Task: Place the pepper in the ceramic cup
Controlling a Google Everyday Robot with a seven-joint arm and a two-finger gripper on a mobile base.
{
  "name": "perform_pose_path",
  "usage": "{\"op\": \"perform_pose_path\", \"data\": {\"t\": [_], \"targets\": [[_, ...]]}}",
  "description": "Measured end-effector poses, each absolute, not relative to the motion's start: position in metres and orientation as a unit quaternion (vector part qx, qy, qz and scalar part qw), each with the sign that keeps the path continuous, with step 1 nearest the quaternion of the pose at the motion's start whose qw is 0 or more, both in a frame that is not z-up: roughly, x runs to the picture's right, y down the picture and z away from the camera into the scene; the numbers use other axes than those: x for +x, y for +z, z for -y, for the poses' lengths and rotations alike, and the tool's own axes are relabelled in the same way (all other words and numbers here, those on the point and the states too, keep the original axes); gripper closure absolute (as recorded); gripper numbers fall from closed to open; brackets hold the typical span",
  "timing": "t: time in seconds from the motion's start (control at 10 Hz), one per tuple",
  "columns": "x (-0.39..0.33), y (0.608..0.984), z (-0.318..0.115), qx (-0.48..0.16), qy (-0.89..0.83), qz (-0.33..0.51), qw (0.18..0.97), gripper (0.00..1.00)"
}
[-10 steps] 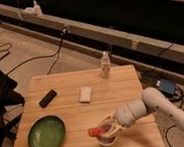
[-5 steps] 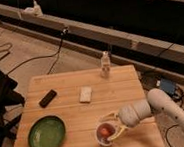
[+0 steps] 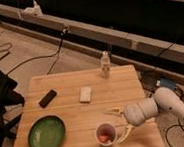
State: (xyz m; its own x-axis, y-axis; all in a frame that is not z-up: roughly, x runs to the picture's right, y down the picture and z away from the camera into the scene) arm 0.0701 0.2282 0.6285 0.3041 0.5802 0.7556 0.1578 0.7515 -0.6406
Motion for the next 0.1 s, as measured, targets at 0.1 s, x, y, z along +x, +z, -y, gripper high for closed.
{"op": "perform_pose_path", "data": {"t": [0.1], "targets": [[0.0709, 0.6259, -0.2268, -0.320, 0.141, 0.573, 0.741, 0.20]]}}
